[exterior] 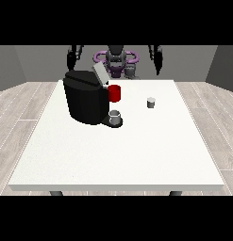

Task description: Insert the coffee pod into the coffee machine and close the lid

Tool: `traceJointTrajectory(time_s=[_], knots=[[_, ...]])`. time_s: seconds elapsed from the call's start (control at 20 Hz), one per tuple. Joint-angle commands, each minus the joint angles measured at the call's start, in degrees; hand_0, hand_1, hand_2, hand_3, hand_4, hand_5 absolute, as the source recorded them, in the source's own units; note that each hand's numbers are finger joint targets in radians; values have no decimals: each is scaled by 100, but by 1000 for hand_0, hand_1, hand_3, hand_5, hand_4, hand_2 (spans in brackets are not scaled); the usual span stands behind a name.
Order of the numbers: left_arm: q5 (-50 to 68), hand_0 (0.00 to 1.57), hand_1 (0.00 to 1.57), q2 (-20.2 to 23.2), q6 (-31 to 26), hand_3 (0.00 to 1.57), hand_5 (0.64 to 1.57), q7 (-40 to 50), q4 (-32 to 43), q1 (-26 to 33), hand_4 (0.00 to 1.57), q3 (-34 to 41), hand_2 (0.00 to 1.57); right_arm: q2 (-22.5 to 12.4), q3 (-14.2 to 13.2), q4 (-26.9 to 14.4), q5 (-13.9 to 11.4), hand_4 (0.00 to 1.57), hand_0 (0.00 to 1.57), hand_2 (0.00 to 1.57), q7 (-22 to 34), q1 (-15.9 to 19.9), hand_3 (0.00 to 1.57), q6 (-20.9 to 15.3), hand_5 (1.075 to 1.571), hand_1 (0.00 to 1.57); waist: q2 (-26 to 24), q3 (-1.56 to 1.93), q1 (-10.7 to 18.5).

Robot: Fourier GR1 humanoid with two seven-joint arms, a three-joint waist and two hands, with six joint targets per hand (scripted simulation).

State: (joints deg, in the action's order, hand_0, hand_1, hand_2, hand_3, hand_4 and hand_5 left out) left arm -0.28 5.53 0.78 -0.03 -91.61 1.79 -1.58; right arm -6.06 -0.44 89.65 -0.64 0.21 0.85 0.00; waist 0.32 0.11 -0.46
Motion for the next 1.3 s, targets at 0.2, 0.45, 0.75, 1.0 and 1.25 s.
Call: traceJointTrajectory(time_s=[0.2,0.45,0.75,1.0,1.25], knots=[[-90,0,0,881,-792,0,1571,-287,165,-201,0,301,0,113,-32,-224,87,0,0,0,-59,-211,0,81,1571,0,-156,-10,31],[-656,0,0,1177,-998,0,1571,-979,406,-286,0,38,0,104,-24,-31,-722,0,0,0,-30,-21,0,-749,1571,0,-121,-13,-163],[-923,0,0,1786,-1242,0,1571,-720,1034,-1222,0,455,0,291,93,-150,-920,0,0,0,-73,397,0,-966,1571,0,371,-12,-422],[-1191,0,0,2054,-1263,0,1571,-229,1447,-2072,0,598,0,344,97,-498,-845,0,0,0,-640,702,0,-852,1571,0,951,-7,-654],[-1710,0,0,2223,-1317,0,1571,-585,2365,-2142,0,435,0,297,237,-43,-844,0,0,0,343,916,0,-696,1571,0,1021,-14,-949]])
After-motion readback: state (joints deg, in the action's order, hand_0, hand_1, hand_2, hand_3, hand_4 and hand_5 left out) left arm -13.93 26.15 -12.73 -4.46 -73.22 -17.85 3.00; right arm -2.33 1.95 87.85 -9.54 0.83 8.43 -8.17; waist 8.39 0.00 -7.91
